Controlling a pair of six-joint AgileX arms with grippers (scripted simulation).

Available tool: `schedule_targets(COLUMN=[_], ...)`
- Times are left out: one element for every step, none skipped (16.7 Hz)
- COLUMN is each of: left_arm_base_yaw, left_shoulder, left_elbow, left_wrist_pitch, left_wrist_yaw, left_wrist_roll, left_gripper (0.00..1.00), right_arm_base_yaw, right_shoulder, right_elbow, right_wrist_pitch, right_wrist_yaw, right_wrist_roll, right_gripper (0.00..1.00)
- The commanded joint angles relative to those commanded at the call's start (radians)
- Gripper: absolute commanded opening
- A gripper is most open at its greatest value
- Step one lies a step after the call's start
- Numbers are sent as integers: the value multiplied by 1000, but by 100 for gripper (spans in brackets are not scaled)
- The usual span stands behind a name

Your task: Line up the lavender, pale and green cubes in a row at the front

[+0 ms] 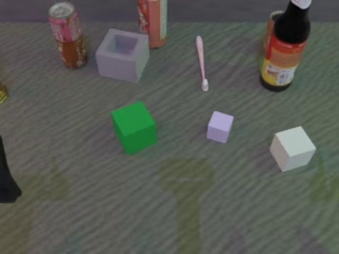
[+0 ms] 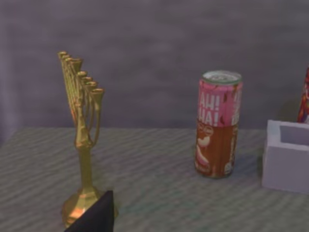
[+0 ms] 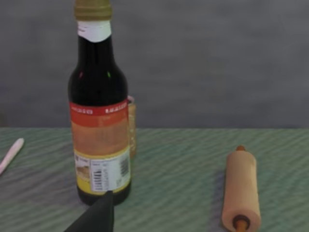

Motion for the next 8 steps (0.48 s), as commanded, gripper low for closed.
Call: schedule_targets(left_arm_base_yaw=[0,0,0,0,0,0,0,0], left_shoulder=[0,0,0,0,0,0,0,0], left_elbow=[0,0,0,0,0,0,0,0], left_wrist_pitch=[0,0,0,0,0,0,0,0], left_wrist_yaw=[0,0,0,0,0,0,0,0], left_wrist_roll=[0,0,0,0,0,0,0,0], left_gripper=[100,100,100,100,100,100,100,100], right_arm_base_yaw=[0,0,3,10,19,30,43,58], right_shoulder=[0,0,10,30,60,100,151,212], right_elbow=[0,0,10,30,60,100,151,212], right_wrist_pitch=[0,0,-7,-20,-41,-68,-100,-138], right_wrist_yaw=[0,0,-1,-2,-3,-3,-4,-4], right_wrist_roll=[0,0,-3,-10,-21,-35,-51,-71], right_gripper=[100,100,100,100,100,100,100,100])
